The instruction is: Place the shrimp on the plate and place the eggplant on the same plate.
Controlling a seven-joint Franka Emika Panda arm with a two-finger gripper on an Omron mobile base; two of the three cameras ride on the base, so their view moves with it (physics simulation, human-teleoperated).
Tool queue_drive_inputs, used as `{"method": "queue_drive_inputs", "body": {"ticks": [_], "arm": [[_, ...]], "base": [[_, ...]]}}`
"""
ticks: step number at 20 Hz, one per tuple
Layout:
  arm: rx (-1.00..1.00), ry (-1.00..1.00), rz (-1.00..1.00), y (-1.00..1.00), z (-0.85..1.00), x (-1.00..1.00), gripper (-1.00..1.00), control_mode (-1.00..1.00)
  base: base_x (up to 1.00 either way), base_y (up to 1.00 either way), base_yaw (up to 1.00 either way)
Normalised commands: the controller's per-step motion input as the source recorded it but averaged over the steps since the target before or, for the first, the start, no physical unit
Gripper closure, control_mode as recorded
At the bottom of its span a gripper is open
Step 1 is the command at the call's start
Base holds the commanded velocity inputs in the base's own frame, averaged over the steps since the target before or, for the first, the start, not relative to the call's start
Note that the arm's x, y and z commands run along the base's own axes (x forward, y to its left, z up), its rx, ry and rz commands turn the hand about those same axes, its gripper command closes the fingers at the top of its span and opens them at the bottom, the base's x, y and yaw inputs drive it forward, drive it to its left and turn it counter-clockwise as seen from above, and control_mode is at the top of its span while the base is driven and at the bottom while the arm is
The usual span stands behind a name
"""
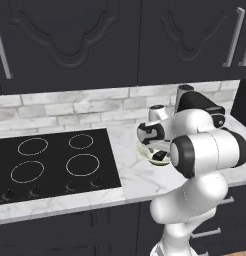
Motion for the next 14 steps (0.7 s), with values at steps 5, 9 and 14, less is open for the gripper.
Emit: {"method": "queue_drive_inputs", "body": {"ticks": [5, 9, 14], "arm": [[0.0, -0.01, 0.0, 0.0, -0.21, 0.0, -1.0, -1.0], [0.0, 0.0, 0.0, 0.0, -0.37, 0.0, -1.0, -1.0], [0.01, 0.0, 0.0, 0.0, -0.15, 0.0, -1.0, -1.0]], "base": [[0.0, 0.0, 0.0], [0.0, 0.0, 0.0], [0.0, 0.0, 0.0]]}}
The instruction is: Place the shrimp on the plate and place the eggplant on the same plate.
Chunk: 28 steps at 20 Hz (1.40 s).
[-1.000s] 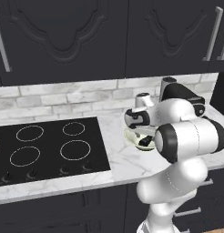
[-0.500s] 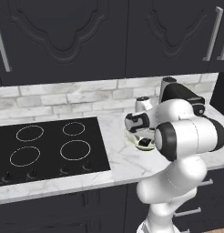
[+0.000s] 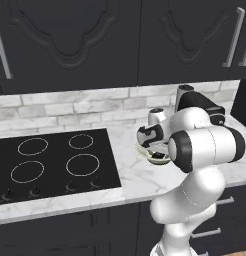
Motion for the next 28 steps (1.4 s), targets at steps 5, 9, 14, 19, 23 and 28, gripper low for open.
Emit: {"method": "queue_drive_inputs", "body": {"ticks": [5, 9, 14, 19, 23, 28], "arm": [[0.01, -0.05, 0.0, 0.0, -0.01, -0.1, 1.0, -1.0], [0.02, -0.1, -0.02, 0.0, -0.03, -0.16, 1.0, -1.0], [0.03, -0.02, -0.01, 0.0, -0.08, -0.01, 1.0, -1.0], [-0.04, -0.03, -0.01, 0.04, 0.72, 0.0, 1.0, -1.0], [-0.03, 0.0, -0.08, 0.04, 0.69, -0.01, 1.0, -1.0], [0.0, 0.02, -0.13, 0.03, 0.51, -0.4, 1.0, -1.0]], "base": [[0.0, 0.0, 0.0], [0.0, 0.0, 0.0], [0.0, 0.0, 0.0], [0.0, 0.0, 0.0], [0.0, 0.0, 0.0], [0.0, 0.0, 0.0]]}}
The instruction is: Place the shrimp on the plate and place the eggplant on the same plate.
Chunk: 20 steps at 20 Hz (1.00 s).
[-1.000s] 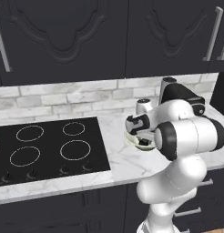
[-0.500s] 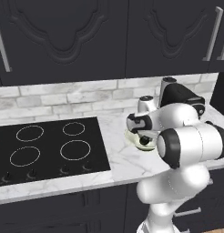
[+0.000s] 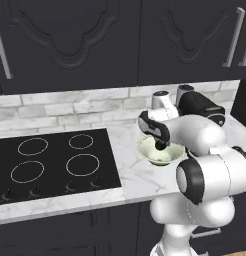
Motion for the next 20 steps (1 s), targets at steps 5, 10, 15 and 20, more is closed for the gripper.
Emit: {"method": "queue_drive_inputs", "body": {"ticks": [5, 10, 15, 20], "arm": [[0.0, -0.01, -0.07, 0.03, 0.07, -0.84, 1.0, -1.0], [0.0, -0.03, -0.02, 0.0, 0.12, -0.74, 1.0, -1.0], [0.0, -0.01, 0.0, 0.07, 0.25, -0.48, 1.0, -1.0], [0.0, 0.0, 0.0, 0.12, 0.14, -0.41, 1.0, -1.0]], "base": [[0.0, 0.0, 0.0], [0.0, 0.0, 0.0], [0.0, 0.0, 0.0], [0.0, 0.0, 0.0]]}}
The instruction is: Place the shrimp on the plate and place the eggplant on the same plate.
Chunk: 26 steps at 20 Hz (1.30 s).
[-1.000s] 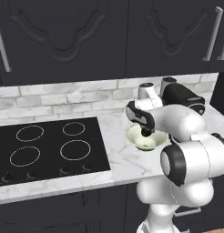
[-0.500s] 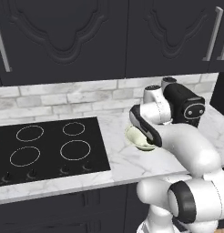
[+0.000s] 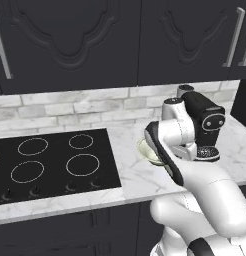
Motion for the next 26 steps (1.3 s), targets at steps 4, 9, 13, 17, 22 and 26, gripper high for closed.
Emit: {"method": "queue_drive_inputs", "body": {"ticks": [4, 9, 13, 17, 22, 26], "arm": [[0.0, 0.0, 0.0, 0.0, 0.02, -0.08, 1.0, -1.0], [0.0, 0.0, 0.0, 0.0, 0.0, 0.0, 1.0, -1.0], [0.0, 0.0, 0.0, 0.01, 0.0, 0.0, 1.0, 1.0], [0.0, 0.0, 0.0, 0.0, 0.0, 0.0, 1.0, 1.0], [0.0, 0.0, 0.0, 0.0, 0.0, 0.0, 1.0, 1.0], [0.0, 0.0, 0.0, 0.0, 0.0, 0.0, 1.0, 1.0]], "base": [[0.0, 0.0, 0.0], [0.0, 0.0, 0.0], [-0.01, 0.07, 0.0], [-0.09, 0.55, 0.0], [-0.13, 0.87, -0.02], [-0.13, 0.92, -0.02]]}}
